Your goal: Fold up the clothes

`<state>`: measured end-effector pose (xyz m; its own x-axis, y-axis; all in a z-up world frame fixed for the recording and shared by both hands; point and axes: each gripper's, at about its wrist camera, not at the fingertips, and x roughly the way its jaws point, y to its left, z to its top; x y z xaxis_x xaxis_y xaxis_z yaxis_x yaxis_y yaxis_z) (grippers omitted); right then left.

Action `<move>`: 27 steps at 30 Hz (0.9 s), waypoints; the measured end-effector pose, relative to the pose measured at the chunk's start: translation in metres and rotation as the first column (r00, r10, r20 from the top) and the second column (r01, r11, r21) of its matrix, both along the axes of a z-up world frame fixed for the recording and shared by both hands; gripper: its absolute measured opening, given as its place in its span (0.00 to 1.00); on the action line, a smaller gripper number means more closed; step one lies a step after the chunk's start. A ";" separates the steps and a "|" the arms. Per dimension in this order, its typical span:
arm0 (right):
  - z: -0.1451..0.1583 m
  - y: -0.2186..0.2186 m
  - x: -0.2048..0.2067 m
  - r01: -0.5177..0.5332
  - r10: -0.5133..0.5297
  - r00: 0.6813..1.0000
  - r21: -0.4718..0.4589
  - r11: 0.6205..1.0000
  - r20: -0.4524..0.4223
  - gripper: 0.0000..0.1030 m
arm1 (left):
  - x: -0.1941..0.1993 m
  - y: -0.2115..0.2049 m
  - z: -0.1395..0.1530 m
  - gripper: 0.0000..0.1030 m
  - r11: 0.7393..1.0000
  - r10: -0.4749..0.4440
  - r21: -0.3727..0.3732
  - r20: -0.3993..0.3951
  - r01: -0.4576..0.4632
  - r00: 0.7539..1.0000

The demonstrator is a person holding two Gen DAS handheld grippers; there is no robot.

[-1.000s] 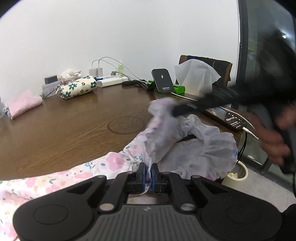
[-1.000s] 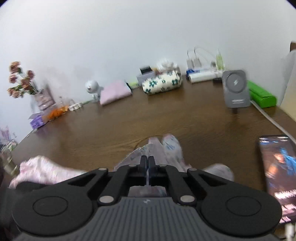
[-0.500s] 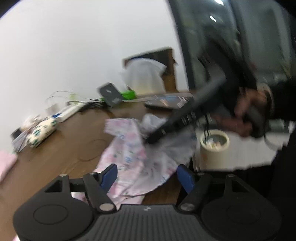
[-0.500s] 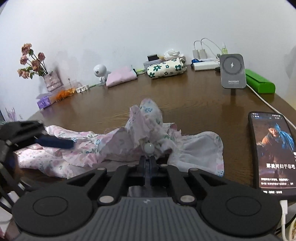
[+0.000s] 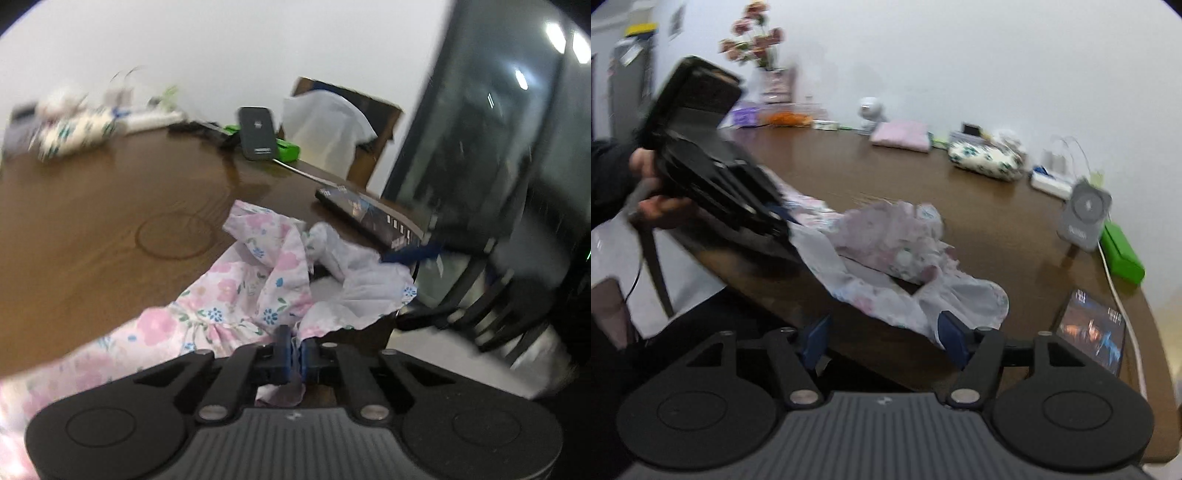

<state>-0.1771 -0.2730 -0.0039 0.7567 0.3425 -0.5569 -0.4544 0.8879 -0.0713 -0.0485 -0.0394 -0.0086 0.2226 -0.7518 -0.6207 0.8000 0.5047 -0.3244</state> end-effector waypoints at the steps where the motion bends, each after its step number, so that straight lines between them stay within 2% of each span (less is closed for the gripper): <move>1: -0.004 0.001 0.006 0.039 -0.039 0.999 0.005 0.999 -0.017 0.47 | 0.002 0.004 -0.001 0.03 1.000 0.013 -0.014 -0.040 -0.014 0.999; 2: -0.008 0.000 0.011 0.076 -0.075 0.997 0.020 0.997 -0.028 0.33 | 0.004 0.006 -0.003 0.03 1.000 0.021 -0.018 -0.069 -0.022 0.997; 3: -0.009 -0.003 0.016 0.115 -0.113 0.993 0.070 0.991 -0.037 0.26 | 0.005 0.007 -0.006 0.03 0.999 0.027 -0.021 -0.094 -0.029 0.995; 4: -0.010 -0.006 0.022 0.154 -0.150 0.988 0.121 0.981 -0.048 0.12 | 0.006 0.008 -0.008 0.03 0.999 0.033 -0.028 -0.109 -0.036 0.994; 8: -0.004 -0.010 0.047 0.289 -0.273 0.957 0.333 0.897 -0.093 0.10 | 0.011 0.014 -0.012 0.03 0.996 0.053 -0.063 -0.170 -0.065 0.984; 10: -0.003 -0.009 0.060 0.329 -0.295 0.944 0.421 0.846 -0.145 0.13 | 0.016 0.018 -0.015 0.03 0.992 0.075 -0.082 -0.216 -0.095 0.974; 12: -0.005 -0.001 0.064 0.362 -0.331 0.932 0.403 0.840 -0.148 0.22 | 0.018 0.023 -0.018 0.03 0.987 0.095 -0.100 -0.254 -0.124 0.962; 14: -0.007 0.007 0.068 0.395 -0.366 0.918 0.385 0.834 -0.151 0.48 | 0.020 0.027 -0.022 0.03 0.981 0.113 -0.117 -0.291 -0.152 0.950; 16: -0.009 0.015 0.070 0.416 -0.392 0.909 0.360 0.835 -0.140 0.55 | 0.022 0.030 -0.025 0.03 0.977 0.119 -0.131 -0.316 -0.167 0.941; 19: -0.011 0.028 0.073 0.433 -0.418 0.901 0.310 0.846 -0.118 0.57 | 0.025 0.033 -0.028 0.03 0.973 0.116 -0.148 -0.341 -0.175 0.933; 24: -0.009 0.049 0.087 0.432 -0.413 0.902 0.253 0.866 -0.126 0.59 | 0.032 0.036 -0.033 0.03 0.964 0.118 -0.169 -0.417 -0.204 0.901; 27: -0.007 0.065 0.095 0.412 -0.397 0.911 0.169 0.895 -0.114 0.61 | 0.036 0.037 -0.036 0.03 0.962 0.114 -0.175 -0.438 -0.210 0.892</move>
